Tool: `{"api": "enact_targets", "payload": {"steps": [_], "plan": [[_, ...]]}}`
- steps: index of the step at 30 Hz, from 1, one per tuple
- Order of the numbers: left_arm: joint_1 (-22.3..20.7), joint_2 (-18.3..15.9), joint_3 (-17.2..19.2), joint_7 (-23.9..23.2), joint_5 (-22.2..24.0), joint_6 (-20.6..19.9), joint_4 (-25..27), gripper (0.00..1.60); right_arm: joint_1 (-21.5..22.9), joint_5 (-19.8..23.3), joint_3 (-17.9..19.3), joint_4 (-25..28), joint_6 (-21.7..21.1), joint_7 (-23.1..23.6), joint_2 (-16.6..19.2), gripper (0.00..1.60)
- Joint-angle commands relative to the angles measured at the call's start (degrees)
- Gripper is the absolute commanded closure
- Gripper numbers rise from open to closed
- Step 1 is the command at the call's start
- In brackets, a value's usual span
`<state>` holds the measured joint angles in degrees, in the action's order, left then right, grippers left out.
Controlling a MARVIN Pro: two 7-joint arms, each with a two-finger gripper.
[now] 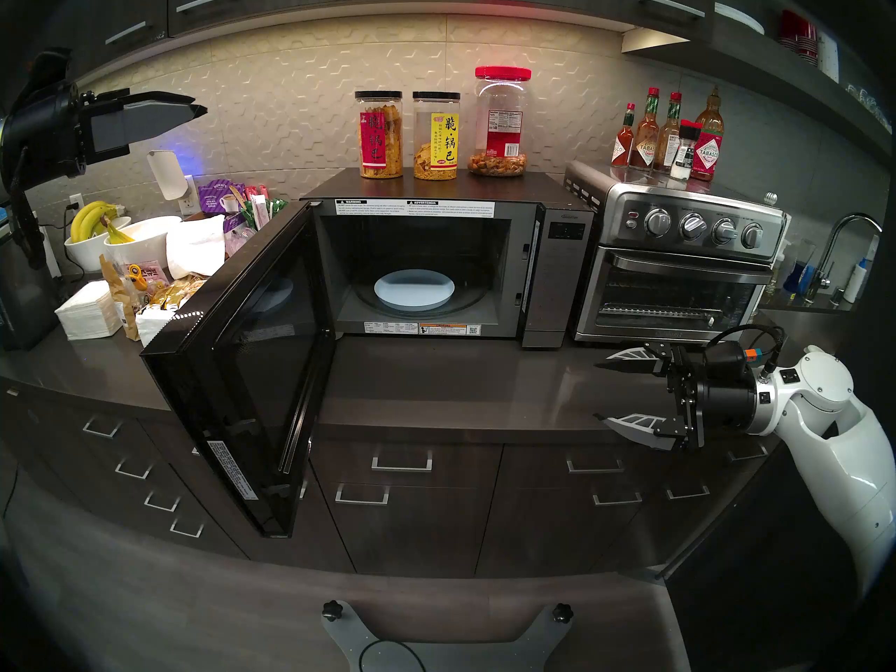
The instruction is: Open the microwave, put the plate inside, and close the door
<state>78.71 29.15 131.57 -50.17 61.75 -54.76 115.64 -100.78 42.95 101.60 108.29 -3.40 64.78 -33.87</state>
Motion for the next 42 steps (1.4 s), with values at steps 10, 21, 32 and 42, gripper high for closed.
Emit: {"api": "enact_targets", "payload": {"steps": [10, 21, 32, 42], "plan": [[12.21, 1.78, 8.21, -6.48, 0.16, 2.10, -0.73, 0.00, 0.56, 0.29, 0.51, 0.37, -0.08, -0.06, 0.14, 0.00], [19.67, 2.47, 12.76, -8.20, 0.38, 4.32, -0.45, 0.00, 0.56, 0.29, 0.51, 0.37, -0.08, -0.06, 0.13, 0.00], [27.16, 2.86, 15.58, -11.13, -1.82, 7.64, -1.16, 0.00, 0.56, 0.29, 0.51, 0.37, -0.08, -0.05, 0.13, 0.00], [32.61, 3.64, 18.29, -14.90, -4.67, 11.65, -3.96, 0.00, 0.56, 0.29, 0.52, 0.37, -0.10, -0.05, 0.13, 0.00]]}}
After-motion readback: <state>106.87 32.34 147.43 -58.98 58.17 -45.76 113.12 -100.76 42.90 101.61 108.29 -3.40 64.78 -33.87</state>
